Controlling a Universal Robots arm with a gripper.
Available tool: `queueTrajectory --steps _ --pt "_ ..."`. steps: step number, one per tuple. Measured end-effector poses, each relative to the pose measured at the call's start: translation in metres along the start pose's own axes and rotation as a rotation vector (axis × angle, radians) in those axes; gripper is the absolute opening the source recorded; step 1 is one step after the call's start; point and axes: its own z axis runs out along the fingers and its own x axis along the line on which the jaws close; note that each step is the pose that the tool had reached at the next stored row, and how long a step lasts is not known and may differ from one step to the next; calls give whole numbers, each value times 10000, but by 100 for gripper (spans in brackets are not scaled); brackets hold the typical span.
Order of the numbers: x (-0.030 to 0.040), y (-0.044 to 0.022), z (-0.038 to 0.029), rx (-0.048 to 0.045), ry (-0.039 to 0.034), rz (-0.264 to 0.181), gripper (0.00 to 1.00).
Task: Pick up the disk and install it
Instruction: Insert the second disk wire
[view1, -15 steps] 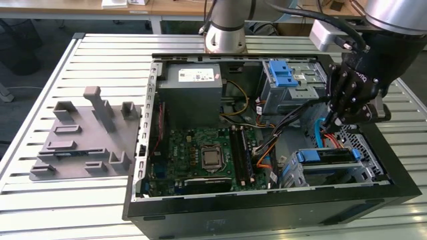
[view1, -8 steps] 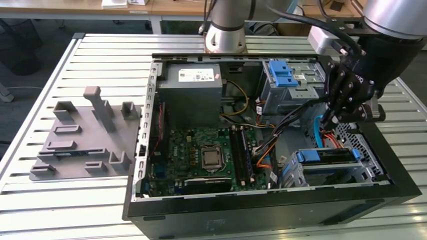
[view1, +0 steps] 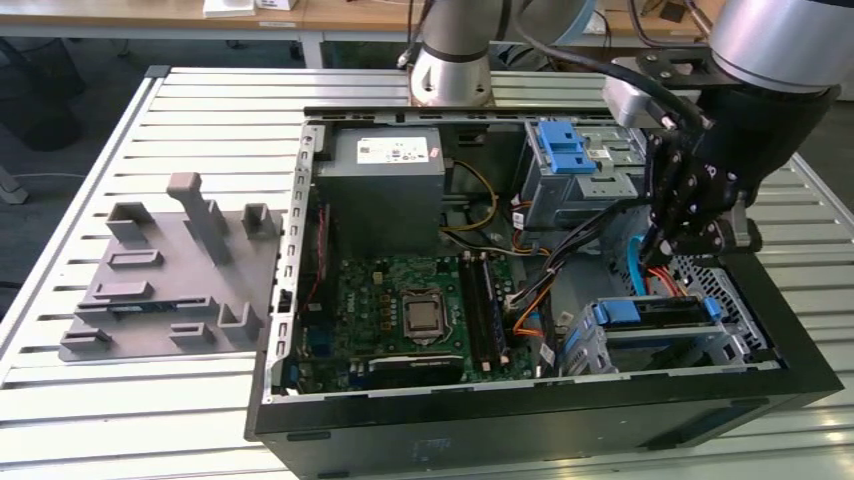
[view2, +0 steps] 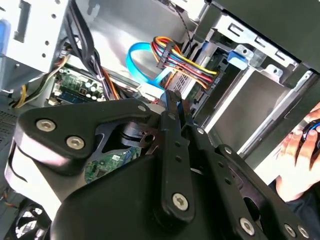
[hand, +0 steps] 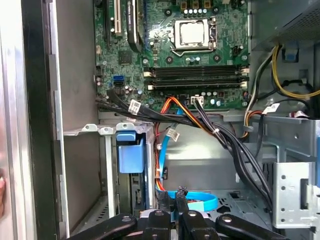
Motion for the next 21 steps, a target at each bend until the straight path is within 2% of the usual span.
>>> queueTrajectory --steps 3,7,8,12,13,17,21 --pt "40 1 34 2 -4 2 16" --pt "40 7 34 31 -4 3 16" --pt "42 14 34 79 -6 5 16" --pt "56 49 37 414 -18 12 16" --pt "65 56 43 454 -21 12 16" --pt "122 72 94 479 -25 -5 16" --pt "130 74 101 479 -24 -7 16"
